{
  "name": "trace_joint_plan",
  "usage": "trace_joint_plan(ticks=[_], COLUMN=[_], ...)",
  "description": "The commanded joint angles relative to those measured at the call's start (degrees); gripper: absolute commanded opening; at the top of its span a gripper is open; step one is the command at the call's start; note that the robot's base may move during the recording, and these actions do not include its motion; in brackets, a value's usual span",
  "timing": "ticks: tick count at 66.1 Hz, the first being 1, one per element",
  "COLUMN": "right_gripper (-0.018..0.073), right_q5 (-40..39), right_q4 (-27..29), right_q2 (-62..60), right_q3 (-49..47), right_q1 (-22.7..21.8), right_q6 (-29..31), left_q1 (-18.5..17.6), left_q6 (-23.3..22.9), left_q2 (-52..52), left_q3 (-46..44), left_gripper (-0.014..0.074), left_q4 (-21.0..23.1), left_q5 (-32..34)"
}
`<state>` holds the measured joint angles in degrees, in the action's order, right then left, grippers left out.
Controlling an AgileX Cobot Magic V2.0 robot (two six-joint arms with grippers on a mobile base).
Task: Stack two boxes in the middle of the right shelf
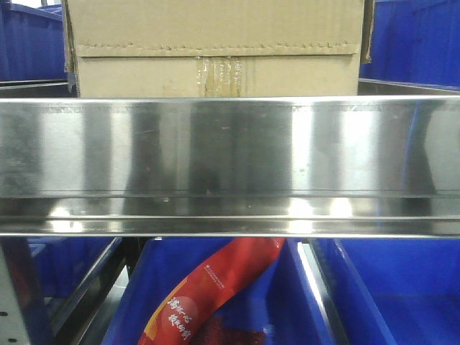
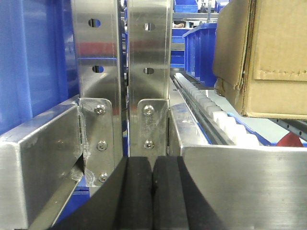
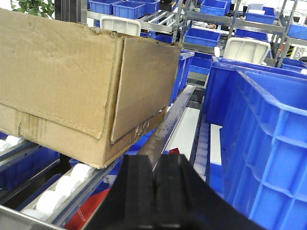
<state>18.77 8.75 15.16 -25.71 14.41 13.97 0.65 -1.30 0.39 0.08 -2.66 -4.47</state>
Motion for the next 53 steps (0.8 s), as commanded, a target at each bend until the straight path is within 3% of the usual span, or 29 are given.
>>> trace_joint_plan(ticks=[1,11,23,30,49,53], right_gripper=[-0.0162,-0.0162,-0.0162,-0.0162,-0.0162,-0.0162], right_q5=[-1.2,-1.9,-7.3,-9.4,-18.3,-13.7], right_q4=[0.3,2.0,-2.1,-2.4,-3.4,-3.6], right_q2=[-0.3,-0.6,-4.2,-7.9,-15.2,-15.2], right_q3=[0.2,0.7,6.2,12.0,25.7,25.7], right_q1=[0.0,-1.6,-11.5,-15.5,-16.7,-16.7], right_q6=[0.1,-0.8,-8.9,-10.5,-10.5,-10.5], left_q1=[0.3,0.3,0.3,0.3,0.3,0.3], left_q6=[0.2,0.2,0.2,0.2,0.2,0.2], left_q2=[-0.4,-0.4,-0.4,-0.4,-0.4,-0.4], left_q3=[-0.1,-0.1,-0.1,-0.1,-0.1,-0.1], left_gripper=[-0.0111,-0.0111,-0.0111,-0.0111,-0.0111,-0.0111], left_q4=[0.3,0.3,0.3,0.3,0.3,0.3], left_q5=[1.0,1.0,1.0,1.0,1.0,1.0])
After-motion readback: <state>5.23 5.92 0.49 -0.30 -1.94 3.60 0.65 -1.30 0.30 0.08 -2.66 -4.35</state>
